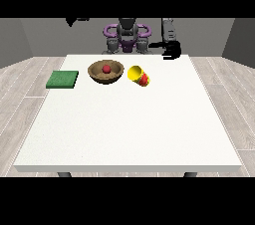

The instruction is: Pick the cup and pour the ball into the bowl, then pick the bowl and place it on the pad

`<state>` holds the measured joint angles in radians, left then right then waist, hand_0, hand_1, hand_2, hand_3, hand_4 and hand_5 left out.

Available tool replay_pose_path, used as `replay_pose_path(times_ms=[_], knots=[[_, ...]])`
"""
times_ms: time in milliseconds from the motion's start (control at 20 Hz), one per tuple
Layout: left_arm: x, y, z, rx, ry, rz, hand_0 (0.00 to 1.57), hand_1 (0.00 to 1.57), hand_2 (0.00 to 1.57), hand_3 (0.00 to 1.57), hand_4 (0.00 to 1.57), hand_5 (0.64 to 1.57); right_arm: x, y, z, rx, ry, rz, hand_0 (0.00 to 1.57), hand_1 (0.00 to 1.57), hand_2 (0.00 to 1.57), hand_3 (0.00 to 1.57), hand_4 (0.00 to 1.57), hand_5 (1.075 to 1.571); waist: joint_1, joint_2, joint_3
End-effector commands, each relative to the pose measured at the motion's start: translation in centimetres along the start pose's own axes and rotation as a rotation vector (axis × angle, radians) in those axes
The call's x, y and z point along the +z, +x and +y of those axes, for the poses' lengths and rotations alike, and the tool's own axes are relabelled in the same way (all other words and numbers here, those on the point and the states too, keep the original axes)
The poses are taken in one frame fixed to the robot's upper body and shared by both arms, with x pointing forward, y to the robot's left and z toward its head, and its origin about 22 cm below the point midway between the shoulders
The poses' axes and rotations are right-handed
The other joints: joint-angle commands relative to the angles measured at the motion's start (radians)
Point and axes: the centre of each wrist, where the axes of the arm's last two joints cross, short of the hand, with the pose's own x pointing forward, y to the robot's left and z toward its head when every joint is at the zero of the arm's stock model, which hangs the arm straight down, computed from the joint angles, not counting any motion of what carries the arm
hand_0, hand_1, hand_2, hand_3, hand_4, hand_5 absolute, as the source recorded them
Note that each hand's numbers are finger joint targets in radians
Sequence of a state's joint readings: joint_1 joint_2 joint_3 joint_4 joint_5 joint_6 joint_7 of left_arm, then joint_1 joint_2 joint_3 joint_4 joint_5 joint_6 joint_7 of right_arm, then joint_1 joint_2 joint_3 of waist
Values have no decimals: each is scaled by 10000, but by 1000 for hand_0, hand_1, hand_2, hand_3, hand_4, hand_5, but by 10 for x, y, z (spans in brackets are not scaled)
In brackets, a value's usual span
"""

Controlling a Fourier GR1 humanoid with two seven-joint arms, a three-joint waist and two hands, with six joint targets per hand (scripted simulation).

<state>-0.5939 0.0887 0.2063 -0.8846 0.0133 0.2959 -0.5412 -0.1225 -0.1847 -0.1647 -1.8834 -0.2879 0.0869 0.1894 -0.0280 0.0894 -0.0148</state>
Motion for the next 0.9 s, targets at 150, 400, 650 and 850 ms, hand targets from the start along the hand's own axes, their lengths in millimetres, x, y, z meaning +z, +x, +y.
replay_pose_path(times_ms=[150, 400, 650, 850], knots=[[-38, 11, 102, 2842, -97, -1834, 0, 0, 0, 0, 0, 1553, 9, 9, 41, 319, 213, -1027, 0, 0, 0, 0, 490, 1568, -53, 1723, 119], [-82, 54, 156, 2343, -845, -2266, 0, 0, 0, 0, 0, 1533, -3, -2, 57, 315, -149, -1269, 0, 0, 0, 0, 470, 1570, 141, 2473, 138], [-122, 115, 174, 1589, -1135, -2217, 0, 0, 0, 0, 0, 1521, -8, -61, 39, -177, -355, -167, 0, 0, 0, 0, 412, 1568, 235, 2168, 161], [-147, 169, 182, 1051, -1227, -2572, 0, 0, 0, 0, 0, 1523, -18, -91, 30, -760, -605, 21, 0, 0, 0, 0, 415, 1570, 206, 2446, 168]])
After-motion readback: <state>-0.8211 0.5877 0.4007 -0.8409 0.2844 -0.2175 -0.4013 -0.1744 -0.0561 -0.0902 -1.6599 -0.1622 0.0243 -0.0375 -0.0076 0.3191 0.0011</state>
